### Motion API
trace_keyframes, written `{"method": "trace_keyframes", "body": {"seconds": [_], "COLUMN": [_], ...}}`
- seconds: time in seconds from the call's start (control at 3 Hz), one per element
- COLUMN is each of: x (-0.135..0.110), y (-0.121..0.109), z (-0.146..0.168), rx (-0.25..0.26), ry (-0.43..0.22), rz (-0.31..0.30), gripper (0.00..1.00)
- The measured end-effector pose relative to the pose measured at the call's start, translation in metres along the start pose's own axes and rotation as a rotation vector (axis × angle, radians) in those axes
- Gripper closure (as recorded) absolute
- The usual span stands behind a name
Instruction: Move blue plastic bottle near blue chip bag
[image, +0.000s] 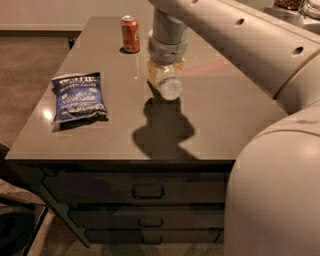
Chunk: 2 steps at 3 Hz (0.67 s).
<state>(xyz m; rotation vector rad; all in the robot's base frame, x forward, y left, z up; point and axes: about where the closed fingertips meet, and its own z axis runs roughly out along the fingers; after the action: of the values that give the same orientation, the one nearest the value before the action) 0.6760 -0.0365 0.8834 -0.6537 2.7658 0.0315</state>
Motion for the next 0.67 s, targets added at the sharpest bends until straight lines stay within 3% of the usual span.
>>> {"method": "trace_keyframes", "body": {"seconds": [0.33, 0.67], "x": [-0.002, -0.002], "y": [0.04, 0.069], "z": [0.001, 0.004], "rx": [-0.046, -0.087], "ry": [-0.012, -0.017], "rz": [-0.084, -0.141], "gripper": [1.0, 0.87]}}
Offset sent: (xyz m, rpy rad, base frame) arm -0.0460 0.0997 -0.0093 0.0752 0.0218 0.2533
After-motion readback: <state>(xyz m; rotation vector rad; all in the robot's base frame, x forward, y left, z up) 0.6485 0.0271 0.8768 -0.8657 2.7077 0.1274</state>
